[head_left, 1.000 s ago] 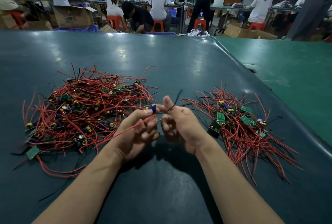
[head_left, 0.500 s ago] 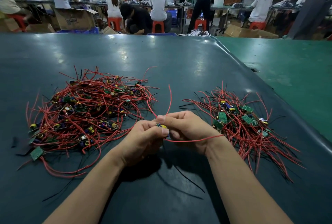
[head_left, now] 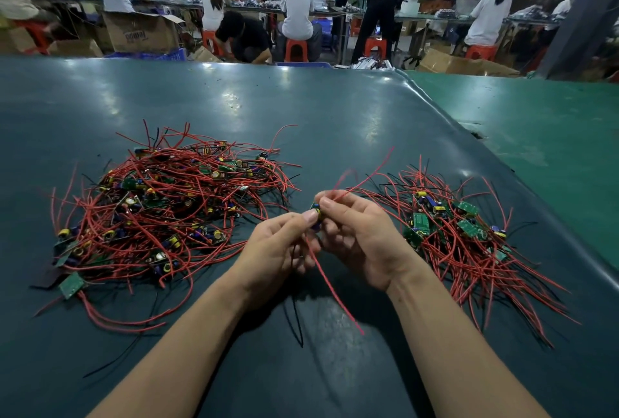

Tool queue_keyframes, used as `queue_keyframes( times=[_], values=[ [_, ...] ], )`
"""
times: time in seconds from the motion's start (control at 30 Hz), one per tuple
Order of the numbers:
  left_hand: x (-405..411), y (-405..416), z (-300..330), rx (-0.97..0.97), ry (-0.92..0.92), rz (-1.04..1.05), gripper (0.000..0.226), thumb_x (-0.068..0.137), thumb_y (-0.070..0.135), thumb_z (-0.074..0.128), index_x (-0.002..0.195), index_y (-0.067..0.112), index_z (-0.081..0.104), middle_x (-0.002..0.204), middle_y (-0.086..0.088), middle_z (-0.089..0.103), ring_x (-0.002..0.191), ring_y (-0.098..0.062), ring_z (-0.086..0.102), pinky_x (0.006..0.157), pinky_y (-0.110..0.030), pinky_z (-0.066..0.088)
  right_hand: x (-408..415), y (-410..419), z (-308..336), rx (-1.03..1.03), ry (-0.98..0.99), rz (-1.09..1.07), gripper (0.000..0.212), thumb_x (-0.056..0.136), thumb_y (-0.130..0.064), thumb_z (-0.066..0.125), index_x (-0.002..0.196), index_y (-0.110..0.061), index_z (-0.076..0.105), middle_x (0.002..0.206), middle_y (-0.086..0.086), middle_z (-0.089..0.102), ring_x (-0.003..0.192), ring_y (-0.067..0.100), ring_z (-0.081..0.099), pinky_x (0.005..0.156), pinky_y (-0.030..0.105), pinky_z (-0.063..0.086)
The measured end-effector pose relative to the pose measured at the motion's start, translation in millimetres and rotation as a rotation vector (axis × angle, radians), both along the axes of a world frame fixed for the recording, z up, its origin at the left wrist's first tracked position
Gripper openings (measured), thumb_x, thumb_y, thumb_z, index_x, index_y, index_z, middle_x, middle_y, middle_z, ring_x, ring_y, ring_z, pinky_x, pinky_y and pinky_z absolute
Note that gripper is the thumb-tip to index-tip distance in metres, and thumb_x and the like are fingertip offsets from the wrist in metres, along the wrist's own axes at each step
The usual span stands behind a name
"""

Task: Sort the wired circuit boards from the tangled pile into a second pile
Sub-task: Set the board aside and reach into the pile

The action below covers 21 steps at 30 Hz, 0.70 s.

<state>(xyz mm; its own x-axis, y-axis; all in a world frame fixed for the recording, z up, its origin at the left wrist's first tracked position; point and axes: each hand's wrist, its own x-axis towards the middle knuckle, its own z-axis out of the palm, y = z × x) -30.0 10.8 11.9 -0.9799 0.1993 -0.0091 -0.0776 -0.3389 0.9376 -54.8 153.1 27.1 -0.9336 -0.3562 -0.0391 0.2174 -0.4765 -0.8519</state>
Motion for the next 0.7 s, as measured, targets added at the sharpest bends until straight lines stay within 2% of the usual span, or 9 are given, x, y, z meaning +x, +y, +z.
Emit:
queue_keyframes(
  times=[0.1,0.13,0.2,0.27,0.37,0.47,0.53,0.6,0.7],
  values=[
    [-3,1,-2,0.108,-0.010,0.004,0.029,0.075,0.017,0.078,0.089,0.002,0.057,0.077,-0.017,0.045,0.063,-0.021,0.041,0.056,-0.025,0.032,0,0,-2,0.049,0.032,-0.037,0.007,0.074,-0.021,0.072,0.074,-0.015,0.075,0.056,0.002,0.059,0.041,0.005,0.048,0.041,0.014,0.038],
    [-3,2,-2,0.134,-0.006,0.015,0.024,0.073,0.015,0.078,0.081,0.006,0.058,0.072,-0.015,0.046,0.061,-0.020,0.042,0.056,-0.026,0.034,-1,1,-2,0.088,0.031,-0.066,0.011,0.074,-0.024,0.072,0.073,-0.014,0.076,0.054,0.002,0.058,0.039,0.005,0.046,0.039,0.014,0.036],
    [-5,2,-2,0.159,0.005,0.054,0.029,0.067,0.015,0.084,0.070,0.014,0.055,0.061,-0.009,0.049,0.049,-0.014,0.044,0.048,-0.022,0.038,-3,1,-3,0.166,0.002,-0.115,0.018,0.072,-0.032,0.072,0.068,-0.015,0.077,0.051,0.001,0.057,0.036,0.005,0.043,0.037,0.014,0.034],
    [-4,5,-2,0.127,0.011,0.071,0.032,0.062,0.021,0.079,0.070,0.014,0.049,0.062,-0.013,0.052,0.045,-0.015,0.045,0.044,-0.021,0.038,-3,-1,-4,0.218,-0.029,-0.130,0.020,0.071,-0.035,0.072,0.066,-0.017,0.078,0.049,-0.002,0.055,0.036,0.004,0.041,0.036,0.013,0.032],
    [-3,6,-3,0.028,0.010,0.071,0.038,0.062,0.015,0.077,0.072,0.013,0.041,0.059,-0.012,0.049,0.040,-0.013,0.043,0.041,-0.021,0.033,-1,-5,-5,0.285,-0.054,-0.144,0.018,0.080,-0.031,0.072,0.073,-0.016,0.079,0.044,-0.006,0.045,0.036,0.003,0.035,0.036,0.014,0.028],
    [-5,8,-6,0.088,-0.025,0.028,0.026,0.065,0.013,0.074,0.079,0.010,0.053,0.058,-0.002,0.056,0.042,-0.007,0.051,0.042,-0.015,0.040,0,1,0,0.261,-0.064,-0.141,0.016,0.086,-0.022,0.071,0.074,-0.013,0.077,0.042,-0.009,0.037,0.035,0.003,0.031,0.037,0.013,0.025],
    [-7,6,-6,0.083,-0.040,-0.007,0.022,0.071,0.022,0.071,0.082,0.008,0.059,0.063,-0.004,0.054,0.047,-0.009,0.051,0.045,-0.015,0.039,-1,4,3,0.201,-0.072,-0.141,0.012,0.086,-0.015,0.070,0.076,-0.011,0.075,0.043,-0.010,0.039,0.034,0.002,0.032,0.036,0.013,0.026],
    [-9,6,-7,0.059,-0.040,-0.013,0.018,0.075,0.029,0.069,0.075,0.012,0.062,0.062,-0.002,0.047,0.050,-0.010,0.043,0.047,-0.017,0.034,-3,7,4,0.173,-0.070,-0.161,0.006,0.085,-0.013,0.071,0.080,-0.012,0.073,0.046,-0.010,0.043,0.036,0.001,0.034,0.038,0.013,0.026],
    [-9,7,-6,0.051,-0.016,-0.010,0.013,0.074,0.025,0.071,0.064,0.017,0.066,0.058,-0.002,0.045,0.049,-0.010,0.041,0.049,-0.020,0.030,-8,8,-1,0.161,-0.076,-0.162,0.002,0.084,-0.016,0.072,0.085,-0.014,0.071,0.050,-0.007,0.042,0.039,0.005,0.031,0.041,0.016,0.023]
  ],
)
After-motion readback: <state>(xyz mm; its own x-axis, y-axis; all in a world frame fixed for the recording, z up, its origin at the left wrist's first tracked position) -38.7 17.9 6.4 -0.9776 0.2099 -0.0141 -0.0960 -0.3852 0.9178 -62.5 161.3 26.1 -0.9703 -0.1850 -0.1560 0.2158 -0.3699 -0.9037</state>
